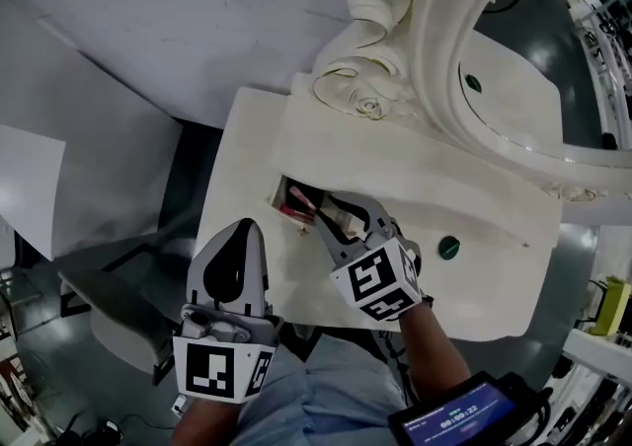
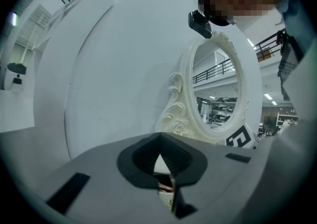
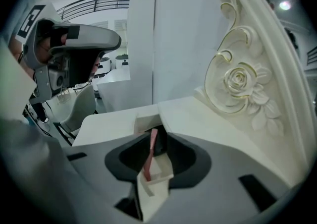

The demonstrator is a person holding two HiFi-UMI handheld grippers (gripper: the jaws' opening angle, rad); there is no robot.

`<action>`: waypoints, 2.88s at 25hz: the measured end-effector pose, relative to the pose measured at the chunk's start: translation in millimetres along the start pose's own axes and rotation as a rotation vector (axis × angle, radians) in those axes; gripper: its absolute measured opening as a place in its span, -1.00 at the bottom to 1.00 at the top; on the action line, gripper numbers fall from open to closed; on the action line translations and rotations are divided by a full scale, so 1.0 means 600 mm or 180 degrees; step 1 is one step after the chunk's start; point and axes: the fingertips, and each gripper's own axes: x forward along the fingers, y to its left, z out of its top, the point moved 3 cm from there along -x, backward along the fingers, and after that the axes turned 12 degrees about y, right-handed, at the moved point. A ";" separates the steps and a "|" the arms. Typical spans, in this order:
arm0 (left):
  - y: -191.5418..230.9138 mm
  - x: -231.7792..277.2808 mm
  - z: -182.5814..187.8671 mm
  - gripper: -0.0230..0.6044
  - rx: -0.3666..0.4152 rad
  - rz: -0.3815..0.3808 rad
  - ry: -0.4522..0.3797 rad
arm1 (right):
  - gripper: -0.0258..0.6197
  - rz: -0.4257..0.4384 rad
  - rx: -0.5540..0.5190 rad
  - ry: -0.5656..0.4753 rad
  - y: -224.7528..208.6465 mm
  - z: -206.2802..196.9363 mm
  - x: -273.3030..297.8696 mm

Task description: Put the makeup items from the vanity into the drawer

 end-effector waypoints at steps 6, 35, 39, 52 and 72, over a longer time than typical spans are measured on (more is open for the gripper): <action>-0.057 0.005 0.008 -0.93 0.0123 -0.0239 -0.0008 | -0.60 -0.0240 0.0237 -0.0083 -0.022 -0.036 -0.053; -0.357 0.109 -0.112 -0.93 0.0550 -0.1135 0.0678 | -0.54 -0.0793 0.2110 0.0495 -0.164 -0.480 -0.146; -0.358 0.120 -0.113 -0.93 0.0542 -0.1116 0.0694 | -0.66 -0.0670 0.2077 0.0582 -0.160 -0.480 -0.139; -0.304 0.081 -0.070 -0.93 0.0429 -0.0952 0.0402 | -0.87 -0.0748 0.1805 0.0262 -0.153 -0.369 -0.170; -0.002 -0.025 -0.038 -0.93 -0.0055 0.0129 0.0111 | -0.87 -0.0288 0.0427 -0.0092 -0.025 -0.022 0.002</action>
